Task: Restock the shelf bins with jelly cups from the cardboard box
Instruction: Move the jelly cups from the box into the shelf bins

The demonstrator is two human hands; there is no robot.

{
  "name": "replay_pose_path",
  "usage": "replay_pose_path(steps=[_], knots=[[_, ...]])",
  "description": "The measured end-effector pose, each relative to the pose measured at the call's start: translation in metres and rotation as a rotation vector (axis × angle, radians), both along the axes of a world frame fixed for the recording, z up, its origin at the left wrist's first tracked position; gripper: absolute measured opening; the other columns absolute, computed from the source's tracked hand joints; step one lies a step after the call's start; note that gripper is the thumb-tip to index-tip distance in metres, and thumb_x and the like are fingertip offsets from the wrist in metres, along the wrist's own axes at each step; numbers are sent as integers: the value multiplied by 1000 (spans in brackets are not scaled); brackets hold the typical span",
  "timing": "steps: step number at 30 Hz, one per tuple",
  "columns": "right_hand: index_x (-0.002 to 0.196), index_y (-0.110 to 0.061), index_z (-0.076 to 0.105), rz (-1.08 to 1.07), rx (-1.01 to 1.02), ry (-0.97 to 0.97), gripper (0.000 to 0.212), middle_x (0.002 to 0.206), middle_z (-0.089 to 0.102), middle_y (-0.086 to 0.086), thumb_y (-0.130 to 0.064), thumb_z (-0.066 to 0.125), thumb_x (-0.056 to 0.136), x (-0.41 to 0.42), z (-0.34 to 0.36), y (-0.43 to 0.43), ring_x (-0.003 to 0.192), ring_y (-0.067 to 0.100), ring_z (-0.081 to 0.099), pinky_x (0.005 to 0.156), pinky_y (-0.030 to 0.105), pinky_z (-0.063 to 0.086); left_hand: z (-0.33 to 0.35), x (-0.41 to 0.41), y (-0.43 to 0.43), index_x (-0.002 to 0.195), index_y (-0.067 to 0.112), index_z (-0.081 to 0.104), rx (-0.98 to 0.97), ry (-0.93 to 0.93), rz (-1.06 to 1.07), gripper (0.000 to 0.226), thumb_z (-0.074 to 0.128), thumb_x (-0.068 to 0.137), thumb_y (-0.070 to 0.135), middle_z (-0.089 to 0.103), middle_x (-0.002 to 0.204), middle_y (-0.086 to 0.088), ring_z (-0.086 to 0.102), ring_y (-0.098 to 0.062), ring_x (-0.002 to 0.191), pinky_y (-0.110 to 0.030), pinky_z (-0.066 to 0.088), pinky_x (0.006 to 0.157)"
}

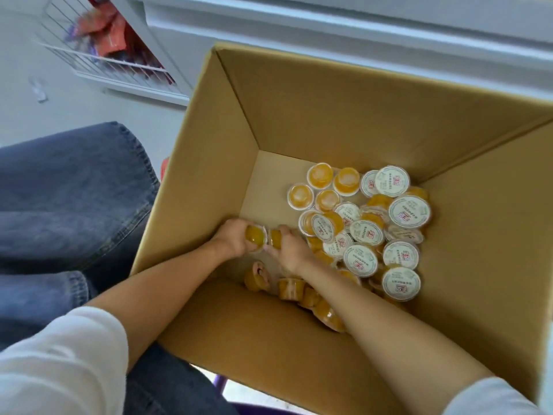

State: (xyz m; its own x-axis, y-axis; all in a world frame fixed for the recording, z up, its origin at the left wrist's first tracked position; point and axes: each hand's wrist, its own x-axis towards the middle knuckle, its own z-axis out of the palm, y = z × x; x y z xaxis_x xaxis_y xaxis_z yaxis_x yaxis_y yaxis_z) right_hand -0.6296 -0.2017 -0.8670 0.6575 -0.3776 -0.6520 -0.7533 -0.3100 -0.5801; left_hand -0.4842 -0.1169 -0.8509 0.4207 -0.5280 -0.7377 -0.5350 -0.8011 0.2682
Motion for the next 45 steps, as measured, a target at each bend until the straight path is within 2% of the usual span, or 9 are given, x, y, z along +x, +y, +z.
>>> replay_pose_path(steps=[8, 16, 21, 24, 26, 31, 35, 40, 45], knots=[[127, -27, 51, -540, 0, -321, 54, 125, 41, 7, -40, 74, 80, -2, 106, -58, 110, 21, 49, 88, 24, 38, 71, 12, -63, 105, 13, 53, -382, 65, 172, 21, 64, 89, 23, 63, 97, -10, 55, -21, 86, -32, 44, 79], [112, -40, 58, -748, -89, -708, 33, 115, 59, -1, -50, 63, 81, -22, 235, -109, 101, 27, 63, 86, 46, 56, 218, -24, -127, 125, 9, 48, -869, 301, 196, 30, 38, 103, 26, 51, 107, -6, 59, -24, 90, -50, 59, 74], [123, -38, 53, -712, -314, -846, 37, 129, 54, -7, -44, 59, 87, -22, 313, -135, 115, 20, 56, 91, 48, 53, 303, -32, -162, 115, 9, 50, -1142, 191, 221, 37, 35, 102, 40, 60, 97, -12, 65, -24, 77, -26, 56, 59], [121, -34, 45, -704, -462, -962, 42, 116, 51, -19, -31, 68, 86, -24, 359, -146, 109, 3, 52, 94, 22, 48, 347, -34, -181, 115, 10, 54, -1250, 279, 279, 35, 47, 98, 40, 62, 96, -8, 67, -26, 84, -28, 56, 62], [119, -30, 45, -659, -585, -960, 43, 111, 53, -16, -26, 71, 85, -28, 383, -154, 104, 4, 53, 84, 4, 40, 370, -32, -193, 116, 12, 54, -1314, 294, 280, 33, 56, 95, 37, 63, 95, -3, 65, -18, 83, -24, 54, 62], [132, -20, 53, -582, -916, -910, 50, 134, 53, 0, -28, 69, 86, -24, 413, -203, 125, 15, 46, 105, 28, 37, 393, -11, -227, 111, 16, 57, -1399, 106, 372, 58, 81, 69, 48, 69, 100, 2, 67, -12, 91, -33, 56, 83], [131, -19, 48, -702, -888, -848, 52, 127, 57, 3, -30, 69, 85, -8, 425, -244, 118, 20, 52, 100, 34, 43, 381, -5, -249, 113, 20, 65, -1392, -57, 348, 59, 82, 66, 51, 67, 108, 2, 63, -13, 99, -33, 53, 86], [131, -16, 47, -678, -860, -752, 55, 124, 60, 7, -32, 70, 84, 19, 426, -279, 117, 25, 54, 97, 40, 47, 362, -6, -255, 108, 26, 68, -1483, 79, 381, 39, 79, 74, 42, 70, 100, 9, 64, -8, 98, -19, 51, 80], [135, -14, 52, -542, -931, -689, 49, 134, 57, 8, -23, 66, 89, 30, 421, -290, 128, 24, 49, 106, 35, 40, 355, -3, -258, 124, 24, 63, -1493, 105, 425, 54, 78, 75, 43, 66, 117, 4, 60, -9, 107, -13, 48, 77]])
